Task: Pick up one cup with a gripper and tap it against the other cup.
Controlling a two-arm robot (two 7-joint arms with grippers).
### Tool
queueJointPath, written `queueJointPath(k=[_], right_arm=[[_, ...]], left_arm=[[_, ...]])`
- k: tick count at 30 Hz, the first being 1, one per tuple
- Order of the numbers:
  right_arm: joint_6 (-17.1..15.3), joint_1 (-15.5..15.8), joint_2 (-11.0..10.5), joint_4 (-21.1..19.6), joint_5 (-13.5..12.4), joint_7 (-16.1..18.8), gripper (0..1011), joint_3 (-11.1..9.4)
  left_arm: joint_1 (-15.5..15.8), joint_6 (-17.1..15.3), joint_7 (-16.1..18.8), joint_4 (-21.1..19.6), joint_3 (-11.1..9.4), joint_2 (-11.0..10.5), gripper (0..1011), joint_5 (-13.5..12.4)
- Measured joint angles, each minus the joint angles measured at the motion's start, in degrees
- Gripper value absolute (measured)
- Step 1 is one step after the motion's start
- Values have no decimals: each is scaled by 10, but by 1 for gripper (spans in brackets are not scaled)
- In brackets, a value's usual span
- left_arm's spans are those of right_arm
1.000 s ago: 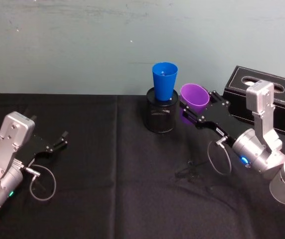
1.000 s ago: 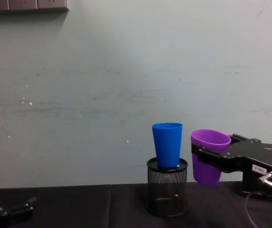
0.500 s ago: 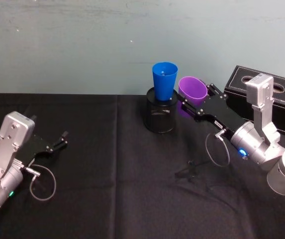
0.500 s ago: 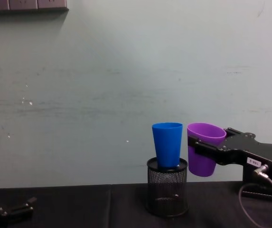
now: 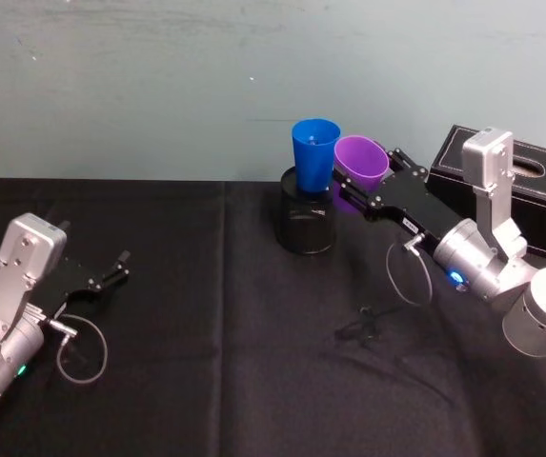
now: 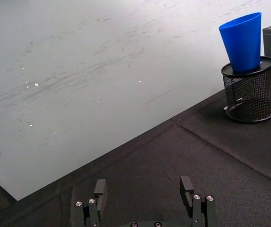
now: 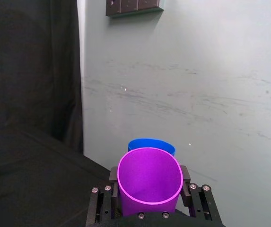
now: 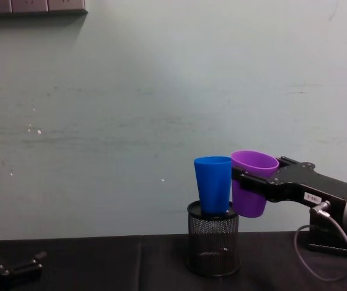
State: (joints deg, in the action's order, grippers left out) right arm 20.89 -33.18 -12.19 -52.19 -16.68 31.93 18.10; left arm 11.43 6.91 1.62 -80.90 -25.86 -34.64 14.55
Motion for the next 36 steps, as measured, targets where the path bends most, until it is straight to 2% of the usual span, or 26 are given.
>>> queueJointPath(k=[24, 36], right_arm=[[24, -46, 16, 66, 10, 18, 733, 10], [36, -59, 22, 92, 13, 24, 733, 11]], left_arm=[[0, 0, 0, 0, 0, 0, 1011, 0], [0, 0, 0, 0, 0, 0, 1011, 0]])
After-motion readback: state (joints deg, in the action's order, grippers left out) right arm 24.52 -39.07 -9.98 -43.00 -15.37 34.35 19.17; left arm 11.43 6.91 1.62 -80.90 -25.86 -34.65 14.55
